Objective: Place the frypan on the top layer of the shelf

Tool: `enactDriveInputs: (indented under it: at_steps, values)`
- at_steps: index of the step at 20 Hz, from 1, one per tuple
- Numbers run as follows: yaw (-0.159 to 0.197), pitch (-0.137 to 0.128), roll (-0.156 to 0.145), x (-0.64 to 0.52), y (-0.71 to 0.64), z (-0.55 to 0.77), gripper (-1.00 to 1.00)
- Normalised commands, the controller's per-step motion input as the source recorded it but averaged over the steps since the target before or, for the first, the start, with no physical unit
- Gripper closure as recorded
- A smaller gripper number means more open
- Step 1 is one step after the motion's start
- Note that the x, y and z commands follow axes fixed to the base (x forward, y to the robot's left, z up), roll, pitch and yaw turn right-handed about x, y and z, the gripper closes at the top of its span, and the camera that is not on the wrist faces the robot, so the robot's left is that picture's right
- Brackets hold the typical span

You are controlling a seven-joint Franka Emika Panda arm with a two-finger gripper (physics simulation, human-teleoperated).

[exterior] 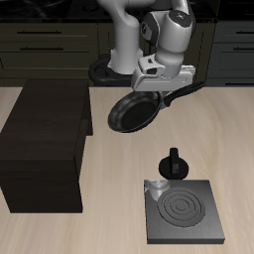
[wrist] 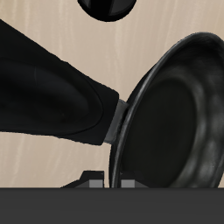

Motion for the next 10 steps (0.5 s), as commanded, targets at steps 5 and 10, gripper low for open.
enactDriveInputs:
  at_steps: [5, 10]
  values:
    - [-0.004, -0.013, -0.004, -0.01, -0.03, 0.15, 1.0]
    - [0.017, -0.047, -0.02, 0.0, 0.0, 0.26, 1.0]
